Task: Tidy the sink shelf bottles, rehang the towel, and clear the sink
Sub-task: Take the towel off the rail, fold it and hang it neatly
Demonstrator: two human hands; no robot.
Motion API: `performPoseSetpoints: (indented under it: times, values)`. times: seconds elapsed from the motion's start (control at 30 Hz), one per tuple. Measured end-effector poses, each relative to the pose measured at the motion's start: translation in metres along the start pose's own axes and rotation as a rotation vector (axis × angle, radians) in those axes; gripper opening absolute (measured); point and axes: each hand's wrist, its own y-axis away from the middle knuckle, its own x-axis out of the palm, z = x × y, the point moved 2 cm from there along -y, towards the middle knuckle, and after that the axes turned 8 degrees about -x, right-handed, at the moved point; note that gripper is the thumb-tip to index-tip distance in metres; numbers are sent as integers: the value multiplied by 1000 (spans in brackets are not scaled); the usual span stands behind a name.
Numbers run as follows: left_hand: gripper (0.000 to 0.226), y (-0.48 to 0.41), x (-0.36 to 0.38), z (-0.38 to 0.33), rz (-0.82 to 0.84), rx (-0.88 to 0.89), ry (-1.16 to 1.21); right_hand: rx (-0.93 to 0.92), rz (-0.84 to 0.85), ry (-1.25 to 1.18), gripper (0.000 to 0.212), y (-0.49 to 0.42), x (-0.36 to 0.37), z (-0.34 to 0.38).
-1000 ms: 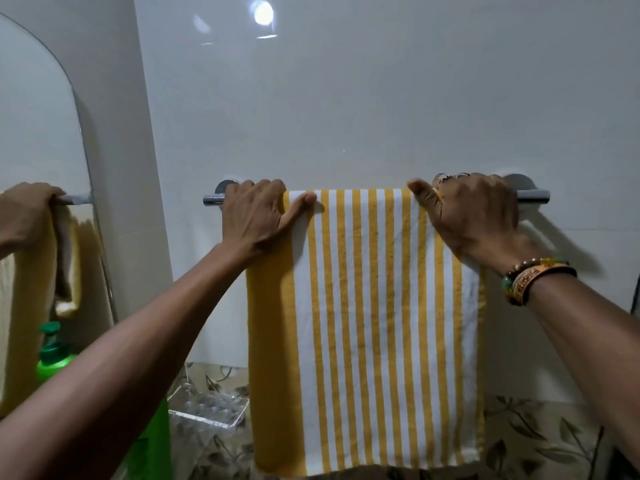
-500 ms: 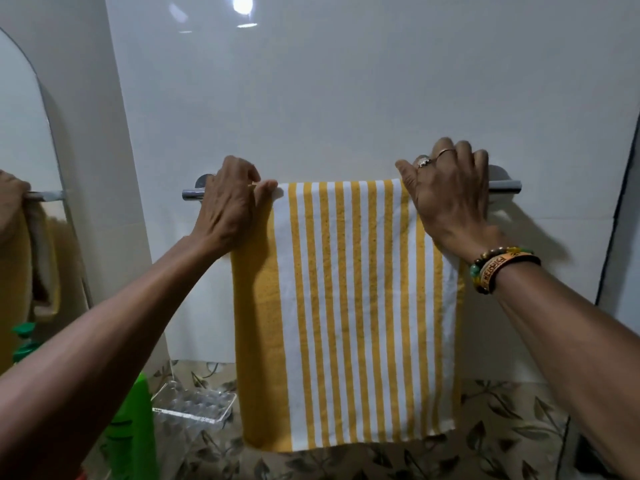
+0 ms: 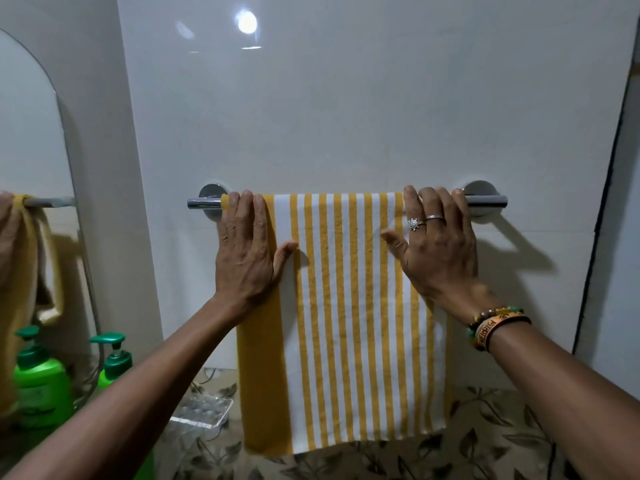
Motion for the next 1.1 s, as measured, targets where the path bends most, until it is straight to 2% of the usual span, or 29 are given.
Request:
performPoseSetpoints:
  times: [0.13,0.27,0.5,0.7,0.83,0.93,1.03,1.1]
  values:
    - [104,-1,4,2,25,13,-44,-10,9,9,84,5,2,3]
    - [106,-4,4,5,19,33,-39,-4,15,-6,89,1,3,1]
    - [112,-31,-7,6,47,9,-67,55,58,-48,81,-29,3,-4]
    - [107,-54,-8,18,76,84,-102,56,112,-45,86,-41,9,-9]
    - [114,-53,-7,19,97,69,-60,84,95,-142,76,-23,11,-5]
    - [115,-31,-5,18,3,-15,91,245,-45,-334,75,8,7,4]
    - [111,0,0,22,-126,-248,381,476,-235,-633,78,37,1,8]
    - [107,15,6,27,-63,-407,624,672,-205,-888,80,48,2,2]
